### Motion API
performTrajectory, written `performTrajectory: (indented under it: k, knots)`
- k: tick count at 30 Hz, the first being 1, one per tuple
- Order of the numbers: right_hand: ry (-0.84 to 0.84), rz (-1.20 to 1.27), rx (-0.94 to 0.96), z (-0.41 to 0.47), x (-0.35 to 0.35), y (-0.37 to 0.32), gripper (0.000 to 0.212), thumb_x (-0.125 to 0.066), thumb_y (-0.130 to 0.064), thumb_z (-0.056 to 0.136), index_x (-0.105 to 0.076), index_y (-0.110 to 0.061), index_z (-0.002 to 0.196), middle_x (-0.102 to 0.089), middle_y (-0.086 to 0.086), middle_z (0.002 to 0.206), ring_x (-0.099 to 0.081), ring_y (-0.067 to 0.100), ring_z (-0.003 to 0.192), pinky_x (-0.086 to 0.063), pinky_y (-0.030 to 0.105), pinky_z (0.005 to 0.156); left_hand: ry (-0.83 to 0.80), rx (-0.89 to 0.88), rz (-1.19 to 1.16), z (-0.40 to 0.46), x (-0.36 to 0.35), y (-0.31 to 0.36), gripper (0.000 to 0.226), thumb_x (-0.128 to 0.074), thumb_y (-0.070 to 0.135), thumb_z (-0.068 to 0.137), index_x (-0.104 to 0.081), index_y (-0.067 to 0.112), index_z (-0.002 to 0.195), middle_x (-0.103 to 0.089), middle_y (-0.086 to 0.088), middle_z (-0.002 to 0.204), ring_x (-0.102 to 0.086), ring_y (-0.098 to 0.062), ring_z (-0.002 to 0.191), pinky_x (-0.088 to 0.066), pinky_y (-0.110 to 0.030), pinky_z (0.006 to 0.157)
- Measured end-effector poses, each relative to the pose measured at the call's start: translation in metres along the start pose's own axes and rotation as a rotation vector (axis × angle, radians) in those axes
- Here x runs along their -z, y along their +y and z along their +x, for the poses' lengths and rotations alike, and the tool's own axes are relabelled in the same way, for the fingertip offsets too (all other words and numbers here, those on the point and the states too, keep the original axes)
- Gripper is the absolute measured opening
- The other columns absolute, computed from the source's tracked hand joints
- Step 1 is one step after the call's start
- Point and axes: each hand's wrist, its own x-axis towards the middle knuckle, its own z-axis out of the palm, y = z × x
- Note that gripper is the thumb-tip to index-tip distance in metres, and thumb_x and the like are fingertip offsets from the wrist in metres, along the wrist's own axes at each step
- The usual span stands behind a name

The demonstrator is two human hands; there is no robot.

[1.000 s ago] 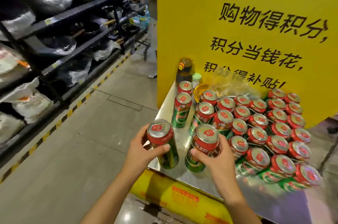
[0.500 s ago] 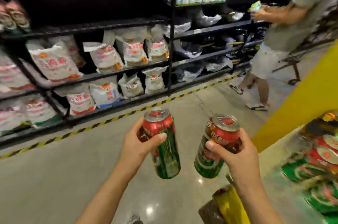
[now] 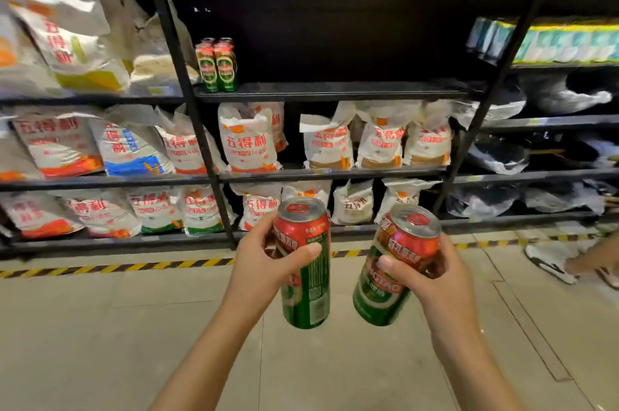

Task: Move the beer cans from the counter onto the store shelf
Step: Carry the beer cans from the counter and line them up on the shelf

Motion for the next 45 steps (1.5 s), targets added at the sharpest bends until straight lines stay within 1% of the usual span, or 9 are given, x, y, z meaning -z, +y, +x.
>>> performTrajectory:
  k: [5, 10, 14, 18, 27, 33, 36, 39, 45]
  knots:
    - [-0.071, -0.012, -0.001, 0.098, -0.052, 0.004, 0.067, -0.081, -0.033, 0.045, -0.06, -0.031, 0.108, -0.069, -0.006, 0.102, -0.064, 0.013, 0.097, -0.051, 0.031, 0.077, 0.054, 0.015, -0.014, 0.09, 0.019, -0.009, 0.053, -0.083, 0.04, 0.054, -0.059, 0.036, 0.102, -0.068, 0.023, 0.094, -0.062, 0.005, 0.089, -0.046, -0.018, 0.072]
    - [-0.168, -0.016, 0.026, 0.217, -0.097, 0.012, 0.054, -0.084, -0.018, 0.055, -0.059, -0.039, 0.098, -0.068, -0.011, 0.097, -0.063, 0.005, 0.091, -0.048, 0.022, 0.071, 0.174, 0.003, -0.018, 0.197, 0.024, -0.026, 0.061, -0.081, 0.045, 0.05, -0.059, 0.035, 0.107, -0.069, 0.02, 0.097, -0.063, 0.004, 0.091, -0.049, -0.014, 0.068]
    - [-0.251, -0.021, 0.032, 0.312, -0.125, 0.009, 0.052, -0.083, -0.015, 0.06, -0.056, -0.042, 0.096, -0.065, -0.015, 0.097, -0.06, 0.002, 0.092, -0.046, 0.021, 0.069, 0.246, -0.012, -0.004, 0.286, 0.027, -0.027, 0.053, -0.085, 0.035, 0.058, -0.057, 0.038, 0.103, -0.067, 0.026, 0.092, -0.06, 0.011, 0.088, -0.048, -0.006, 0.062]
    - [-0.328, -0.032, 0.062, 0.397, -0.158, 0.006, 0.062, -0.083, -0.028, 0.055, -0.057, -0.037, 0.111, -0.065, -0.011, 0.106, -0.061, 0.008, 0.098, -0.048, 0.02, 0.072, 0.315, -0.022, -0.007, 0.364, 0.036, -0.03, 0.056, -0.086, 0.039, 0.055, -0.055, 0.04, 0.101, -0.064, 0.032, 0.093, -0.06, 0.013, 0.088, -0.047, -0.004, 0.062]
    - [-0.361, -0.058, 0.098, 0.549, -0.269, 0.016, 0.062, -0.088, -0.026, 0.052, -0.058, -0.035, 0.105, -0.068, -0.011, 0.098, -0.063, -0.001, 0.086, -0.047, 0.016, 0.068, 0.402, -0.044, 0.004, 0.526, 0.094, -0.049, 0.054, -0.083, 0.045, 0.051, -0.059, 0.037, 0.099, -0.067, 0.022, 0.095, -0.063, 0.005, 0.086, -0.049, -0.016, 0.067]
    - [-0.295, -0.027, 0.13, 0.628, -0.342, 0.023, 0.054, -0.083, -0.015, 0.064, -0.058, -0.029, 0.11, -0.068, -0.008, 0.101, -0.063, -0.001, 0.087, -0.052, 0.013, 0.064, 0.316, -0.068, 0.029, 0.643, 0.14, -0.062, 0.062, -0.08, 0.047, 0.052, -0.058, 0.034, 0.109, -0.067, 0.014, 0.101, -0.064, -0.001, 0.092, -0.056, -0.041, 0.081]
    - [-0.259, -0.019, 0.139, 0.665, -0.368, 0.022, 0.051, -0.08, -0.011, 0.067, -0.058, -0.029, 0.108, -0.067, -0.009, 0.102, -0.063, -0.002, 0.088, -0.052, 0.014, 0.066, 0.273, -0.082, 0.048, 0.693, 0.15, -0.063, 0.065, -0.08, 0.046, 0.053, -0.057, 0.031, 0.112, -0.066, 0.012, 0.103, -0.063, -0.001, 0.094, -0.055, -0.032, 0.082]
    - [-0.26, -0.037, 0.144, 0.7, -0.385, 0.025, 0.053, -0.08, -0.009, 0.067, -0.057, -0.026, 0.112, -0.067, -0.007, 0.106, -0.064, -0.001, 0.091, -0.051, 0.011, 0.07, 0.255, -0.101, 0.057, 0.734, 0.15, -0.069, 0.059, -0.082, 0.028, 0.065, -0.055, 0.026, 0.117, -0.064, 0.01, 0.109, -0.061, -0.001, 0.097, -0.05, -0.015, 0.079]
    - [-0.3, -0.064, 0.122, 0.764, -0.408, 0.032, 0.06, -0.081, -0.017, 0.067, -0.054, -0.023, 0.121, -0.066, -0.004, 0.111, -0.063, 0.008, 0.101, -0.051, 0.024, 0.083, 0.271, -0.111, 0.044, 0.795, 0.135, -0.085, 0.061, -0.08, 0.028, 0.068, -0.052, 0.027, 0.122, -0.061, 0.012, 0.115, -0.058, 0.002, 0.102, -0.047, -0.014, 0.082]
